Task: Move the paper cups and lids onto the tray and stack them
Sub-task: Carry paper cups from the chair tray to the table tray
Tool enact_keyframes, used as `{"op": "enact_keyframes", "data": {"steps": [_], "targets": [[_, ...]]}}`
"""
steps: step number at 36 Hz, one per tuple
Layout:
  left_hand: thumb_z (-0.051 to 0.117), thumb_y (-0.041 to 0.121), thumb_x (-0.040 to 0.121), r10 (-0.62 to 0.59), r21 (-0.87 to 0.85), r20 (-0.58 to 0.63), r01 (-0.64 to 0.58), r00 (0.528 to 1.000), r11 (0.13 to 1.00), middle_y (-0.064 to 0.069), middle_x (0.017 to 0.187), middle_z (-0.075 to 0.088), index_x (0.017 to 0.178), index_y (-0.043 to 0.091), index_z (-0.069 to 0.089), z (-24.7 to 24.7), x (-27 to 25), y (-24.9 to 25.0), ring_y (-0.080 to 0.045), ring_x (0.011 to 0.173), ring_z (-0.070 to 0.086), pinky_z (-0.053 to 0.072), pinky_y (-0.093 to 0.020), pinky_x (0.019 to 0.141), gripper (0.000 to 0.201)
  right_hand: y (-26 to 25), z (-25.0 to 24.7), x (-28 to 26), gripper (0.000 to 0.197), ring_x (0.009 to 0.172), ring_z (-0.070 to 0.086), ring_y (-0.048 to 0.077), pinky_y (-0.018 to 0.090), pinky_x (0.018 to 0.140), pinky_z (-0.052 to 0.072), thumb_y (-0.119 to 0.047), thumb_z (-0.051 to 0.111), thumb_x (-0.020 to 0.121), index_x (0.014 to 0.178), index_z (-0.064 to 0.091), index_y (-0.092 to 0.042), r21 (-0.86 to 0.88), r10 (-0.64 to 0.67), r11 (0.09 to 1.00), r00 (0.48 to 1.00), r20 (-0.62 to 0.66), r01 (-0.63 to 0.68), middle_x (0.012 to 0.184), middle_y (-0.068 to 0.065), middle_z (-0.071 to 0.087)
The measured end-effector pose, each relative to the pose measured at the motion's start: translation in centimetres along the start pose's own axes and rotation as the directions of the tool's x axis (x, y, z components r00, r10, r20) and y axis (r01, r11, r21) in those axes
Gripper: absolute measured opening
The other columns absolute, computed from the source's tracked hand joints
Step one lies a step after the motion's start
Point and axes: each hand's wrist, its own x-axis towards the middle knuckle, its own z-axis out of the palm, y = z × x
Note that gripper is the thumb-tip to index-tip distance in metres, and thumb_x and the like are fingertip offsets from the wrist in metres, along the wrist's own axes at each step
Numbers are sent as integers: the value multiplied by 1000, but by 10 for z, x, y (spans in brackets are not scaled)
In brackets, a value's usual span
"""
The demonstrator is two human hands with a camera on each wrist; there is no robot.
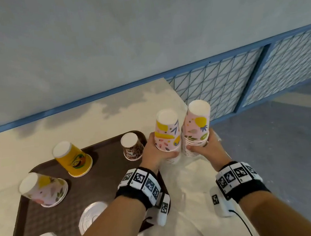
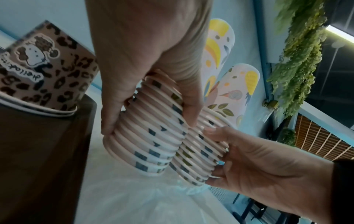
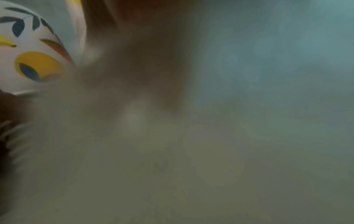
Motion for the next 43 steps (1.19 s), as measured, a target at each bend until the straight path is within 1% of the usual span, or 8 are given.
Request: {"op": "enact_keyframes", "data": {"steps": [11, 20, 24, 27, 31, 35, 38, 43], "targets": [[86, 24, 34, 4, 22, -22, -3, 1000, 1000, 3, 106, 66, 96, 36, 50, 8, -3, -8, -21, 107, 64, 52, -41, 95, 72, 14, 1, 7, 66, 106, 62, 19, 33, 87, 50, 7, 78, 65, 107, 47, -33, -11, -7, 1000, 1000, 8, 7, 113, 0, 63], [89, 24, 40, 19, 142, 1, -19, 1000, 990, -3, 126, 59, 136, 14, 38, 1, -25, 2, -19, 122, 55, 42, -29, 101, 109, -2, 3, -11, 76, 91, 56, -15, 2, 67, 48, 7, 75, 69, 123, 35, -29, -81, -68, 994, 997, 39, 71, 111, -15, 56], [86, 14, 63, 44, 205, 1, -43, 999, 978, -9, 146, 41, 146, 13, 24, -17, -42, 1, -20, 137, 39, 34, -32, 112, 103, -6, 10, -32, 99, 137, 32, 11, 33, 108, 35, -23, 82, 67, 144, 20, -28, -285, -169, 952, 967, -193, 109, 145, -7, 34], [80, 17, 73, 138, 241, -41, -124, 990, 963, -3, 138, 46, 141, 13, 34, -35, -63, 3, -14, 125, 46, 39, -25, 103, 83, -20, 30, -57, 92, 135, 32, 18, 42, 106, 35, -42, 76, 66, 141, 27, -26, -320, -362, 911, 877, -315, 261, 133, -13, 31], [73, 17, 78, 410, 407, -152, -322, 899, 855, 6, 117, 52, 125, 16, 50, -70, -101, 9, -7, 107, 50, 39, -15, 91, 53, -48, 73, -90, 72, 127, 35, 13, 26, 105, 32, -46, 63, 71, 134, 33, -27, -329, -591, 801, 751, -296, 500, 127, -15, 36], [65, 19, 79, 576, 523, -263, -387, 774, 759, 5, 110, 57, 114, 16, 56, -121, -139, 11, -13, 103, 52, 39, -13, 91, 36, -71, 128, -110, 59, 123, 43, 26, 24, 105, 34, -35, 63, 77, 128, 40, -15, -287, -697, 712, 696, -175, 641, 129, 12, 44], [62, 22, 79, 616, 567, -397, -346, 680, 747, 7, 106, 58, 110, 18, 57, -172, -167, 15, -6, 99, 48, 33, -5, 86, 31, -83, 178, -124, 55, 120, 46, 22, 31, 103, 38, -29, 64, 79, 127, 41, -18, -225, -725, 680, 687, -61, 698, 126, 8, 46], [60, 23, 80, 630, 652, -594, -160, 501, 742, 3, 107, 59, 110, 15, 57, -270, -209, 11, -13, 97, 46, 39, -28, 86, 31, -98, 274, -145, 51, 117, 49, 25, 30, 104, 40, -23, 64, 80, 126, 44, -14, -100, -755, 635, 643, 127, 766, 124, 5, 45]]}}
